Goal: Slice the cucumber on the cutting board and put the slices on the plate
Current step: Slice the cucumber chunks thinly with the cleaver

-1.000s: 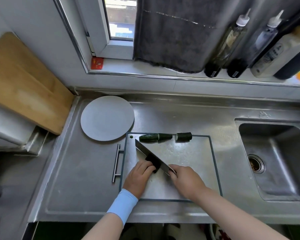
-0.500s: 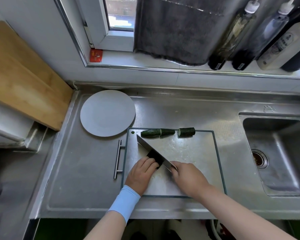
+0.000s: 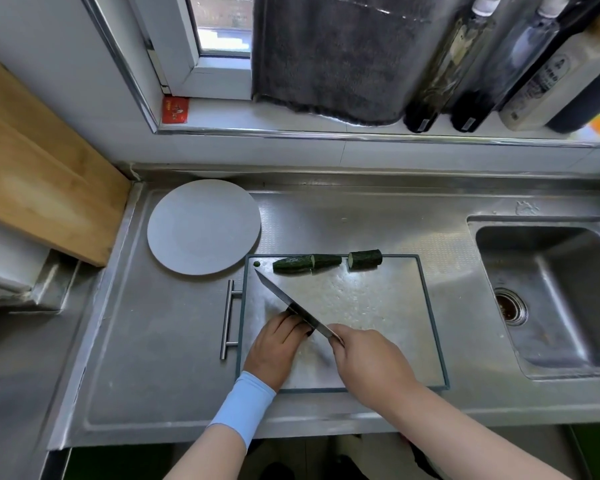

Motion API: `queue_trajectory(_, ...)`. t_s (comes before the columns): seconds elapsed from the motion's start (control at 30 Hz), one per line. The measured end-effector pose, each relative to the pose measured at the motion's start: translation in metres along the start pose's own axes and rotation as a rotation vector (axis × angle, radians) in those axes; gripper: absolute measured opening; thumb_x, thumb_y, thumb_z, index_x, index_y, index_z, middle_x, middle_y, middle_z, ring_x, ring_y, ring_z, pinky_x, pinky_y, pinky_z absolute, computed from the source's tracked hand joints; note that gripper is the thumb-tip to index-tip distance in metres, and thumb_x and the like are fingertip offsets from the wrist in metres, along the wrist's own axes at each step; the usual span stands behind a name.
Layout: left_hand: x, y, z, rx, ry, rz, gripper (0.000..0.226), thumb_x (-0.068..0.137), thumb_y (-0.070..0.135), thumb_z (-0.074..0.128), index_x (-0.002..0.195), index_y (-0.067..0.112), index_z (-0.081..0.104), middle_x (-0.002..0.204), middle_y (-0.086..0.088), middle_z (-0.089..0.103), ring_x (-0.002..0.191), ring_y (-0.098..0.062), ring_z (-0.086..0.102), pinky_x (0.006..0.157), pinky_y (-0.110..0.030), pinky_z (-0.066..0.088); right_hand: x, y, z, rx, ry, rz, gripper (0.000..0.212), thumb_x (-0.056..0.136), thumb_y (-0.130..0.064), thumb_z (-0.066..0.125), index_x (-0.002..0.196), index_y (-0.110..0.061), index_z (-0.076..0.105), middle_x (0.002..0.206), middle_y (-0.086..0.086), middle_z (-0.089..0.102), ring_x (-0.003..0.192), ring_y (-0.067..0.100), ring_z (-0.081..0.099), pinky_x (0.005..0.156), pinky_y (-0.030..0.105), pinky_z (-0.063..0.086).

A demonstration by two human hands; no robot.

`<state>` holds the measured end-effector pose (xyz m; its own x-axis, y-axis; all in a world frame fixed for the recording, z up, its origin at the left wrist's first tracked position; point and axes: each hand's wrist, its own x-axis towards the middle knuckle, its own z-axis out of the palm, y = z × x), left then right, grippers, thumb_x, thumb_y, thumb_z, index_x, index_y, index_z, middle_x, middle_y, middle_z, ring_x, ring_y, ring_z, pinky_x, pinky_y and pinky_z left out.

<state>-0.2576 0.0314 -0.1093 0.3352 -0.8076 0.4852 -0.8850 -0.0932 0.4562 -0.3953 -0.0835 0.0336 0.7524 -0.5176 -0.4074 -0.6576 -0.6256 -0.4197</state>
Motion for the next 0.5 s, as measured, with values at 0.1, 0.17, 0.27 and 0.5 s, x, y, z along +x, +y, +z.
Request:
queue_trajectory(0.1, 0.0, 0.0, 0.0, 0.003, 0.008, -0.001, 0.032, 0.082, 0.0, 0.074, 0.111, 0.01, 0.066, 0.111, -0.008, 0.066, 0.108, -0.026, 0.056, 0.092, -0.033, 0.048, -0.002, 0.001, -0.002, -0.008, -0.004, 0.014, 0.029, 0.106, -0.032, 0.033, 0.114, -0.035, 0.062, 0.07, -0.007, 0.059, 0.056, 0.011, 0.046, 0.049, 0.024, 0.029)
queue_trajectory(0.17, 0.0, 0.0, 0.0, -0.005, 0.002, -0.002, 0.032, 0.082, 0.001, 0.073, 0.112, 0.01, 0.066, 0.111, -0.008, 0.066, 0.108, -0.026, 0.056, 0.092, -0.033, 0.048, -0.003, 0.001, -0.003, -0.012, -0.007, 0.017, 0.029, 0.106, -0.032, 0.034, 0.113, -0.033, 0.062, 0.07, -0.006, 0.059, 0.056, 0.011, 0.047, 0.049, 0.025, 0.03)
queue_trajectory(0.27, 0.0, 0.0, -0.001, -0.011, 0.003, -0.006, 0.03, 0.083, 0.001, 0.072, 0.111, 0.009, 0.066, 0.111, -0.008, 0.066, 0.109, -0.027, 0.056, 0.093, -0.034, 0.048, -0.003, -0.001, -0.006, -0.046, -0.019, 0.018, 0.028, 0.106, -0.031, 0.032, 0.11, -0.032, 0.06, 0.071, -0.005, 0.059, 0.057, 0.011, 0.047, 0.049, 0.027, 0.03)
queue_trajectory(0.5, 0.002, 0.001, -0.002, 0.0, 0.011, -0.011, 0.025, 0.083, 0.004, 0.072, 0.107, 0.008, 0.069, 0.111, -0.008, 0.067, 0.107, -0.027, 0.057, 0.092, -0.034, 0.049, 0.0, -0.011, -0.017, -0.114, -0.058, 0.011, 0.024, 0.106, -0.026, 0.033, 0.109, -0.029, 0.057, 0.066, -0.008, 0.047, 0.054, 0.009, 0.04, 0.047, 0.028, 0.026)
